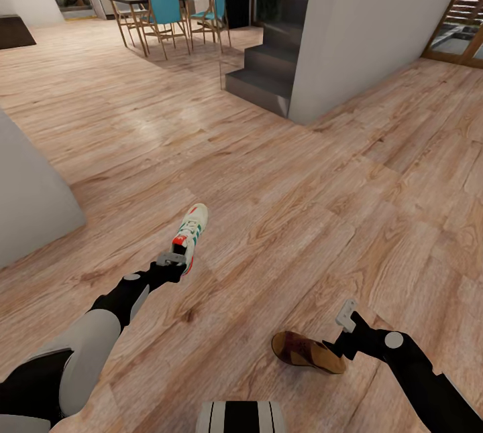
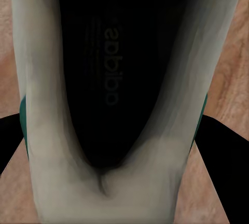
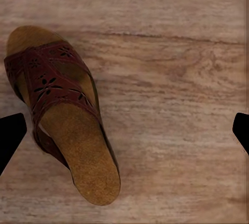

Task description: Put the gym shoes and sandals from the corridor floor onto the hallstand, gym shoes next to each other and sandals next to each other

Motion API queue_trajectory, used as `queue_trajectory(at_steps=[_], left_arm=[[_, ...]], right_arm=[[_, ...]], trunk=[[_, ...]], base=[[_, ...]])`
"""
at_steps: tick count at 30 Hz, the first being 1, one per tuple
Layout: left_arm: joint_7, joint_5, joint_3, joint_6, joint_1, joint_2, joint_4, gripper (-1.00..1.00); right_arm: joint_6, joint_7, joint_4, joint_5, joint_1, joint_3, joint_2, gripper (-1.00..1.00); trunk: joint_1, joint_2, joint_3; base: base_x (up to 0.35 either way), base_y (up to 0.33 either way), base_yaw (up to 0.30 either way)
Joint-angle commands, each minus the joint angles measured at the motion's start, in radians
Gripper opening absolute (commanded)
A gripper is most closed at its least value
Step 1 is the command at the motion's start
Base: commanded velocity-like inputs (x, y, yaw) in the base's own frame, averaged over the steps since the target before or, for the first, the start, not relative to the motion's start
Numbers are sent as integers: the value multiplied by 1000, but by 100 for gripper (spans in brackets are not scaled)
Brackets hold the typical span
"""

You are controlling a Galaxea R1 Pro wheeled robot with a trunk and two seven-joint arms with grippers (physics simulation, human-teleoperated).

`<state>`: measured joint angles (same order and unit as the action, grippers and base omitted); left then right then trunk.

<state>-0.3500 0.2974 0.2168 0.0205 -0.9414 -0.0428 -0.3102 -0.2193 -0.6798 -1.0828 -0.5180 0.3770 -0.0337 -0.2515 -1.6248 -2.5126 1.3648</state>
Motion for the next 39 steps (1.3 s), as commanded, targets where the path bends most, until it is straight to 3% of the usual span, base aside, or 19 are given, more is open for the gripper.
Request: queue_trajectory(at_steps=[1,39], left_arm=[[-7,8,9,2,0,0,-1,-100],[-7,9,6,1,0,1,-2,-100]], right_arm=[[-5,-3,-2,-5,0,-2,0,100],[0,-1,4,-6,0,-3,-1,100]], trunk=[[0,0,1],[0,0,1]], base=[[59,0,0],[36,0,0]])
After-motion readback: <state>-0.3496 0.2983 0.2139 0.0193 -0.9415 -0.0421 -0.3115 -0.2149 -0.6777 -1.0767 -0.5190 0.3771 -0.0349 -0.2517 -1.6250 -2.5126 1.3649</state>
